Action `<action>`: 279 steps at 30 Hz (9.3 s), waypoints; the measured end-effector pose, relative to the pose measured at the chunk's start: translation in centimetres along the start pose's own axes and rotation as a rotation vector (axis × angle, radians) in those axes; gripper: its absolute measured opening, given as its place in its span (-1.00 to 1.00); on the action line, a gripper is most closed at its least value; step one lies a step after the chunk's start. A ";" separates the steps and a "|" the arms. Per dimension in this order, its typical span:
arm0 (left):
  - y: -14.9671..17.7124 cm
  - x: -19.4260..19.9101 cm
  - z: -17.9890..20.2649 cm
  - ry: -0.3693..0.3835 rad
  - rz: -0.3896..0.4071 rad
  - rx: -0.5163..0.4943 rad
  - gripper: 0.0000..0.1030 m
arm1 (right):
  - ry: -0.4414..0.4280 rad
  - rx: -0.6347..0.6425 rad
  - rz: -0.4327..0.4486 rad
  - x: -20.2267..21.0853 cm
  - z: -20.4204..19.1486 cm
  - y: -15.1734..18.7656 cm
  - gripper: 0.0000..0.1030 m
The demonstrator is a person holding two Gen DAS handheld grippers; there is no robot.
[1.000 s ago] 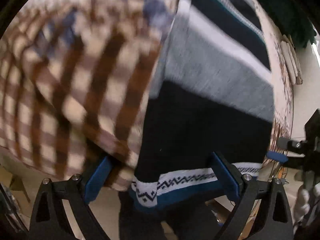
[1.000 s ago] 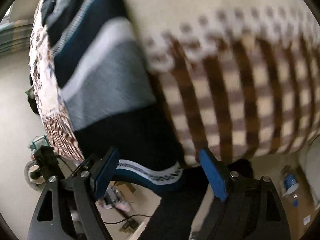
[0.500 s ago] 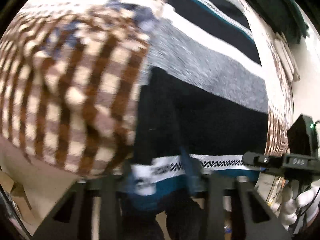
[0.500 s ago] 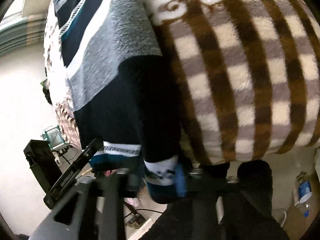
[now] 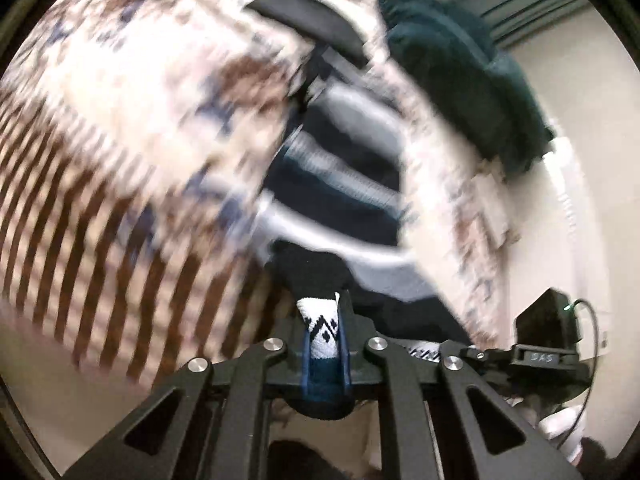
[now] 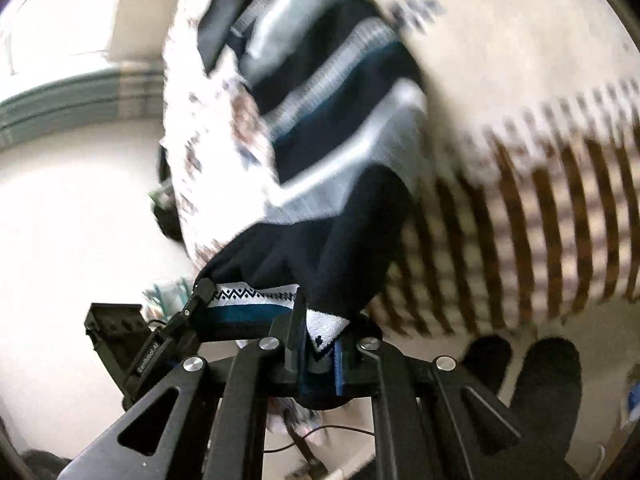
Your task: Fold small clothes
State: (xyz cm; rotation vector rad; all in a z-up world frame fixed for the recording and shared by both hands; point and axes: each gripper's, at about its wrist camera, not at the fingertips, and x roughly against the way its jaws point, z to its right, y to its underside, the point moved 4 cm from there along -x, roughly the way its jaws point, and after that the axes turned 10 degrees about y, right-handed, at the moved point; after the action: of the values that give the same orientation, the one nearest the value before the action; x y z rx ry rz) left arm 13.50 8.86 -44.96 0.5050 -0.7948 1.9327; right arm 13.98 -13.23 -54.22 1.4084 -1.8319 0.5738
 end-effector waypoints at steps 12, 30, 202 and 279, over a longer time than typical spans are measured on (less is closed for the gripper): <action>-21.3 -6.0 5.8 0.038 0.167 -0.175 -0.84 | -0.048 0.040 0.238 4.0 -8.9 -21.1 -0.81; -38.0 -22.9 -3.2 -0.032 0.088 0.082 0.03 | -0.114 -0.145 0.144 -9.1 -8.2 -49.2 0.03; -26.8 -15.8 -9.8 0.002 0.032 0.099 -0.44 | -0.107 0.188 -0.233 -13.7 -3.8 -37.5 -0.45; -50.4 -15.6 -9.8 -0.453 0.078 -0.317 0.79 | 0.882 0.381 0.519 -7.5 -26.1 -47.6 1.00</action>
State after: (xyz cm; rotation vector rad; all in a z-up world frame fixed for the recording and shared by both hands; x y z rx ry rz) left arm 65.20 23.10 -45.74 0.7346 -1.4012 1.7347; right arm 67.60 -3.71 -47.88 0.6557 -1.3523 1.5807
